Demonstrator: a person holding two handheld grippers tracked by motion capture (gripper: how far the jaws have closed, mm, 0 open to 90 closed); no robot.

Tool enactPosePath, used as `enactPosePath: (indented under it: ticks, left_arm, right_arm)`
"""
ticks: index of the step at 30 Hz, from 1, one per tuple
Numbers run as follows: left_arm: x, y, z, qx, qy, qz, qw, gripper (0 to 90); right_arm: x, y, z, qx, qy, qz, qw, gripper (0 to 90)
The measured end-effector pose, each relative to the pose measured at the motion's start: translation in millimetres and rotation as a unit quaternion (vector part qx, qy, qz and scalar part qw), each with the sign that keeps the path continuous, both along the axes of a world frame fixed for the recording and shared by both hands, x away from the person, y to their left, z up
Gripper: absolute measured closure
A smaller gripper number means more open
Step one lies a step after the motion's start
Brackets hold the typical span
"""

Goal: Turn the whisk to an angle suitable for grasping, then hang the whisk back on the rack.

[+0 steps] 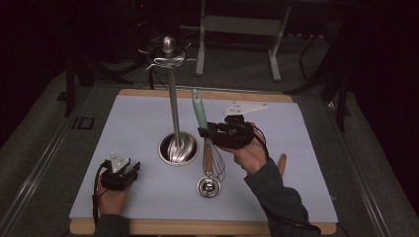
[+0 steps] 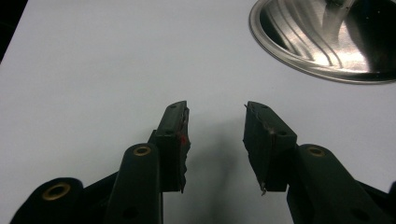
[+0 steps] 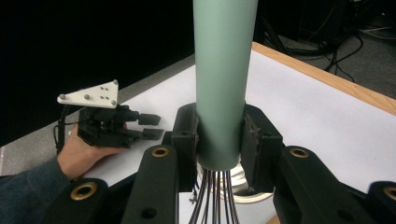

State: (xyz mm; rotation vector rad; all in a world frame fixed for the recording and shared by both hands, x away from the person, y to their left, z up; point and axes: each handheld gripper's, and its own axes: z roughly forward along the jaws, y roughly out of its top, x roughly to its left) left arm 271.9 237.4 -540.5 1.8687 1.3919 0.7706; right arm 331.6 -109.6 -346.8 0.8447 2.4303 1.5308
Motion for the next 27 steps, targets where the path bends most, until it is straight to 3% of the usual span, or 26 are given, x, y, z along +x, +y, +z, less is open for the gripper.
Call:
enactPosePath:
  ticks: [12, 27]
  left_arm:
    - [0.0, 0.0, 0.0, 0.000, 0.000, 0.000, 1.0000, 60.3]
    - [-0.1, 0.0, 0.0, 0.000, 0.000, -0.001, 1.0000, 60.3]
  right_arm:
    - [-3.7, 4.9, 8.6, 0.003, -0.023, 0.017, 0.9996, 69.5]
    - [-9.9, 16.0, 38.4, 0.026, -0.065, 0.045, 0.9965, 69.5]
